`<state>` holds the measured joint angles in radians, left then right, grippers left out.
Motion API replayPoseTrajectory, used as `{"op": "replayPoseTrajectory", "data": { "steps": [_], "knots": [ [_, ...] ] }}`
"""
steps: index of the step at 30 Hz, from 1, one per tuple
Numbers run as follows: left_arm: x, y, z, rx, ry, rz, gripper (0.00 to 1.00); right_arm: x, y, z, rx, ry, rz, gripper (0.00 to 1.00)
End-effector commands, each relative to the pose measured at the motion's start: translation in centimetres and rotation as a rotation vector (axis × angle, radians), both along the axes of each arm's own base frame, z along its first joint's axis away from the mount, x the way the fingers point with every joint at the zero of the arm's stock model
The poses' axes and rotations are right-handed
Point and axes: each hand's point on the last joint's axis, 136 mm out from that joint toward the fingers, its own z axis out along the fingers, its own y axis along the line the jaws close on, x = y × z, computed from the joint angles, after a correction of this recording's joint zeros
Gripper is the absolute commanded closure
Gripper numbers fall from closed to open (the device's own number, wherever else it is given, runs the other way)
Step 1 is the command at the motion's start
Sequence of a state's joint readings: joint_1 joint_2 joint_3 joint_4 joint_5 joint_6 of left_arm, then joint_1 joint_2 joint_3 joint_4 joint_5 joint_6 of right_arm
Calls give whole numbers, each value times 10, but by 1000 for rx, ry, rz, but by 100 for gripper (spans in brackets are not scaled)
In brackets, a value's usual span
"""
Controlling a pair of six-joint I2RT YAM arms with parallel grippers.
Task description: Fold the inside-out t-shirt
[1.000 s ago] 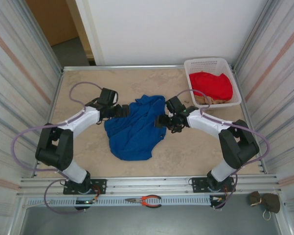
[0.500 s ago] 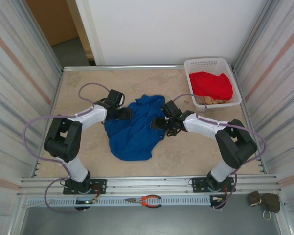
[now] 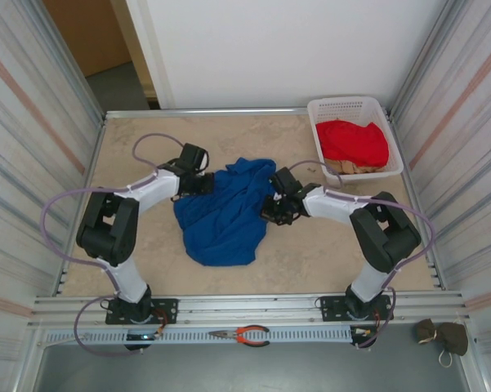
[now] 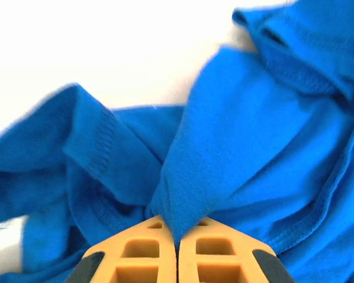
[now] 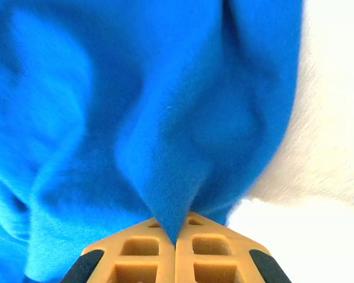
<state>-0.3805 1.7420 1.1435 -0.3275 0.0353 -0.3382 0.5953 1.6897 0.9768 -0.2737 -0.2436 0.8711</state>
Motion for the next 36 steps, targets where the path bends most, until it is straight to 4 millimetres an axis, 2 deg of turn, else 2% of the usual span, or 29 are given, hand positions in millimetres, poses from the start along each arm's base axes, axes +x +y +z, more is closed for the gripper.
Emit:
{"op": "replayPoseTrajectory", "data": {
  "steps": [1, 3, 6, 8, 11, 15, 17, 18, 19, 20, 21, 22, 23, 27, 30, 33, 36],
  "knots": [
    [21, 29, 75, -75, -127, 103, 100, 40, -18, 81, 64, -159, 6, 100],
    [26, 51, 116, -148, -198, 171, 100, 61, -40, 128, 85, -243, -31, 100],
    [27, 75, 166, -246, -294, 231, 100, 78, -65, 187, 127, -352, -70, 100],
    [24, 84, 191, -283, -346, 246, 100, 85, -79, 217, 148, -408, -94, 100],
    [17, 90, 217, -310, -403, 243, 100, 86, -92, 243, 170, -456, -110, 100],
    [5, 91, 230, -318, -430, 230, 100, 76, -99, 255, 183, -482, -115, 100],
    [0, 91, 225, -317, -425, 229, 100, 70, -100, 250, 179, -484, -115, 100],
    [-4, 91, 219, -316, -415, 226, 93, 66, -101, 245, 179, -479, -115, 100],
    [-6, 92, 211, -309, -399, 229, 76, 61, -101, 237, 176, -461, -114, 100],
    [-9, 95, 197, -289, -371, 247, 49, 54, -100, 224, 169, -435, -112, 100],
    [-12, 100, 180, -265, -332, 276, 29, 47, -98, 208, 157, -411, -105, 100],
    [-16, 103, 165, -245, -297, 292, 20, 40, -96, 194, 137, -392, -102, 100],
    [-20, 105, 148, -232, -253, 303, 14, 29, -95, 172, 109, -355, -95, 100],
    [-42, 97, 95, -248, -102, 316, 5, -6, -93, 101, 14, -240, -60, 100],
    [-61, 87, 69, -185, -48, 297, 3, -21, -93, 71, -19, -192, -48, 100],
    [-80, 79, 50, -68, -19, 274, 3, -25, -94, 64, -34, -182, -45, 100],
    [-101, 77, 25, 40, 35, 294, 3, -21, -95, 68, -42, -199, -45, 100]
  ]
}}
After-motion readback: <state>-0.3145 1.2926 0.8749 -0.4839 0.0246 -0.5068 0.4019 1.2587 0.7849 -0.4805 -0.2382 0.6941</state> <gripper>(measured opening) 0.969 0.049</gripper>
